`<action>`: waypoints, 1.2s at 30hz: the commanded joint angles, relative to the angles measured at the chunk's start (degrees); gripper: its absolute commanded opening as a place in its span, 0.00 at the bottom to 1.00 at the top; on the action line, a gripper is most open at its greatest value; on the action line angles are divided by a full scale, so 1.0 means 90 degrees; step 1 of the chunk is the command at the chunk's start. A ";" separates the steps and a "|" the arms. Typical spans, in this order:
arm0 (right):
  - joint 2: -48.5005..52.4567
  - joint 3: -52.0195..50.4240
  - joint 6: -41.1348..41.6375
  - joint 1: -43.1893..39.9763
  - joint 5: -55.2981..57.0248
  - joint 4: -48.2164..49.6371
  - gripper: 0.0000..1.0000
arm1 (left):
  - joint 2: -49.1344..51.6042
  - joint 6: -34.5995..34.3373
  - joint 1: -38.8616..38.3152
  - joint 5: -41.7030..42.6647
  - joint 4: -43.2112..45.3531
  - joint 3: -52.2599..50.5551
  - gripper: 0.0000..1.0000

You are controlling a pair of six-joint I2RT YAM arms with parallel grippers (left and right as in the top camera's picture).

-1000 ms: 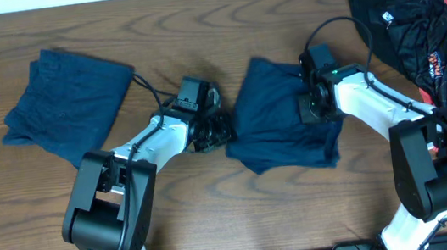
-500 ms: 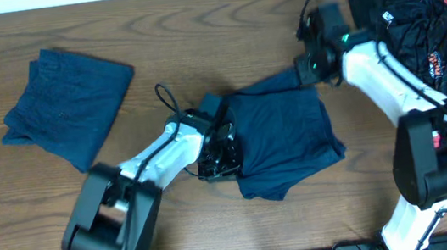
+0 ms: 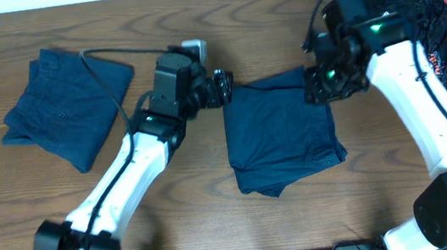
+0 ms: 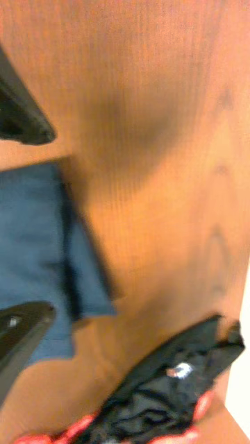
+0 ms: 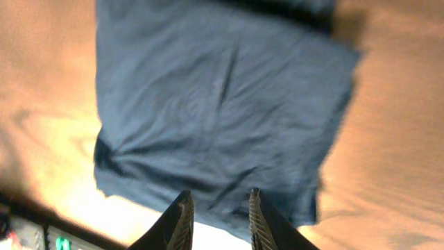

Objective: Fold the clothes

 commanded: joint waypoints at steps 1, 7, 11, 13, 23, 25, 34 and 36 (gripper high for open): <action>0.0063 -0.0420 0.0372 0.0374 -0.0304 0.0015 0.26 | 0.0690 0.0420 0.0005 -0.0347 0.0491 -0.0039 0.71; 0.0063 -0.1258 0.1010 0.0738 -0.0301 0.0267 0.26 | 0.1712 0.0396 0.0002 0.0386 0.0622 0.0216 0.66; 0.0063 -0.1807 0.1236 0.0862 -0.0306 0.0481 0.26 | 0.1902 0.0401 0.0002 0.0508 0.0546 0.0279 0.65; 0.0063 -0.2076 0.1277 0.0901 -0.0304 0.0580 0.26 | 0.1902 0.0403 0.0002 0.0505 0.0367 0.0279 0.64; 0.0063 -0.3604 0.1758 0.0894 0.0408 0.1829 0.26 | 0.1902 0.0444 -0.0005 0.0488 -0.1394 0.0279 0.61; 0.0063 -0.3796 0.1921 0.0848 0.0937 0.2171 0.27 | 0.1902 0.0442 -0.0005 0.0491 -0.1741 0.0279 0.61; 0.0063 -0.4024 0.1792 0.0384 0.3317 0.4517 0.40 | 0.1885 0.0393 -0.0347 0.0809 -0.2817 0.0279 0.60; 0.0063 -0.4017 0.1171 0.0253 0.3334 0.5464 0.46 | 0.1809 0.0391 -0.0510 0.0901 -0.2963 0.0279 0.60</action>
